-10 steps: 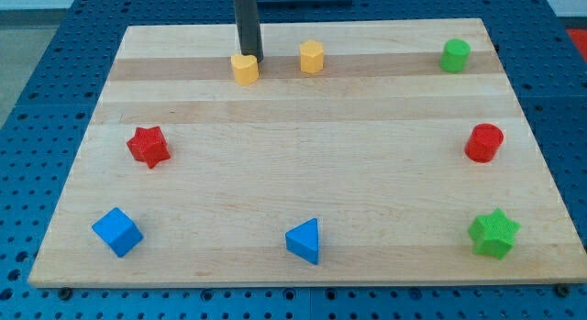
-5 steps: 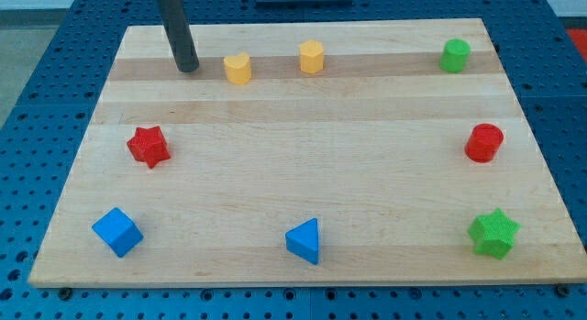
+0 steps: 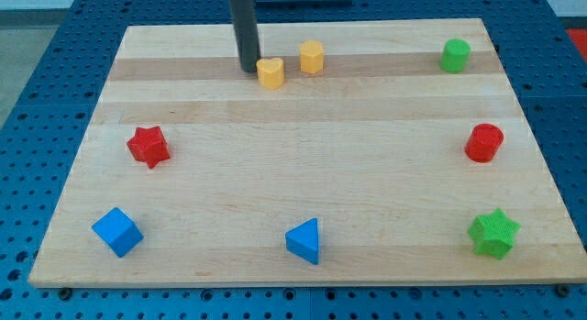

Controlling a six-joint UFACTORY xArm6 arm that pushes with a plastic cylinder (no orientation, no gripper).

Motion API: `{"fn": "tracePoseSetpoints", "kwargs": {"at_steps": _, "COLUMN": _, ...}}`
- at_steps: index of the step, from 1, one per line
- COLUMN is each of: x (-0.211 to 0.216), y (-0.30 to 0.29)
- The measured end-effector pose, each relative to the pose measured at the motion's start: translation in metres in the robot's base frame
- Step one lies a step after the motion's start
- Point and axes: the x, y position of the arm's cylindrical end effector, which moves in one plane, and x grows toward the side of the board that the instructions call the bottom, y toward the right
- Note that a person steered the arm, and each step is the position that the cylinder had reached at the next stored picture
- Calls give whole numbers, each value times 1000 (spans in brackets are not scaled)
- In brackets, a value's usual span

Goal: Slide yellow heart to the yellow hexagon

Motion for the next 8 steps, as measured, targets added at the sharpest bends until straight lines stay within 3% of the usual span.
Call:
{"fn": "tracePoseSetpoints", "kwargs": {"at_steps": 3, "x": -14, "y": 48}}
{"fn": "tracePoseSetpoints", "kwargs": {"at_steps": 6, "x": -17, "y": -21}}
{"fn": "tracePoseSetpoints", "kwargs": {"at_steps": 8, "x": 15, "y": -27}}
